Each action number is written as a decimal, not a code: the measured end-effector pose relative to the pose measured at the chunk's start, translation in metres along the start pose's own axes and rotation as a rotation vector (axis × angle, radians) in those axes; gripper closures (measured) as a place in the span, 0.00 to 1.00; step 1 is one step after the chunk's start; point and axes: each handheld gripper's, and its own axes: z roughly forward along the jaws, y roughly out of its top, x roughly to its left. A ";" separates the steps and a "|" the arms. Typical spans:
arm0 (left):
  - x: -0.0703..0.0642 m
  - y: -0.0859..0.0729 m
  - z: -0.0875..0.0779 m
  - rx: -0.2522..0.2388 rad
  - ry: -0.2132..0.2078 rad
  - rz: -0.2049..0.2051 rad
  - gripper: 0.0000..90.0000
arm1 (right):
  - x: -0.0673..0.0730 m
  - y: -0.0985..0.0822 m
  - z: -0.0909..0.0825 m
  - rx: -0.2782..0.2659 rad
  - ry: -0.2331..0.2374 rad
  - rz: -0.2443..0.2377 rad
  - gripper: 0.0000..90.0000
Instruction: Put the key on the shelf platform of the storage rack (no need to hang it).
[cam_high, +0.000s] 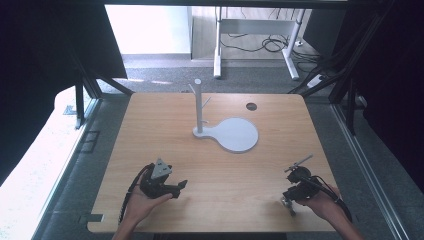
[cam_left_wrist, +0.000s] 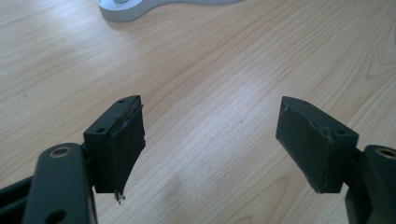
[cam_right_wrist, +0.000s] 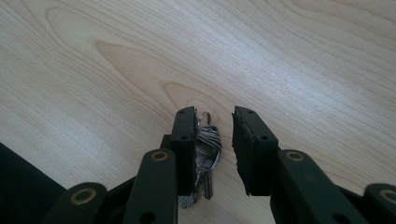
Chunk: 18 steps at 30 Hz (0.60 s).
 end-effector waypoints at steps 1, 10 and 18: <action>0.000 0.000 0.000 0.000 -0.001 0.000 0.27 | 0.000 0.000 0.001 0.000 0.001 -0.004 0.79; -0.001 0.000 -0.001 -0.005 -0.008 -0.002 0.27 | 0.006 0.003 0.008 0.029 0.009 -0.008 0.81; 0.000 0.000 0.000 -0.002 -0.014 -0.003 0.27 | 0.009 0.007 0.014 0.050 0.002 -0.014 0.87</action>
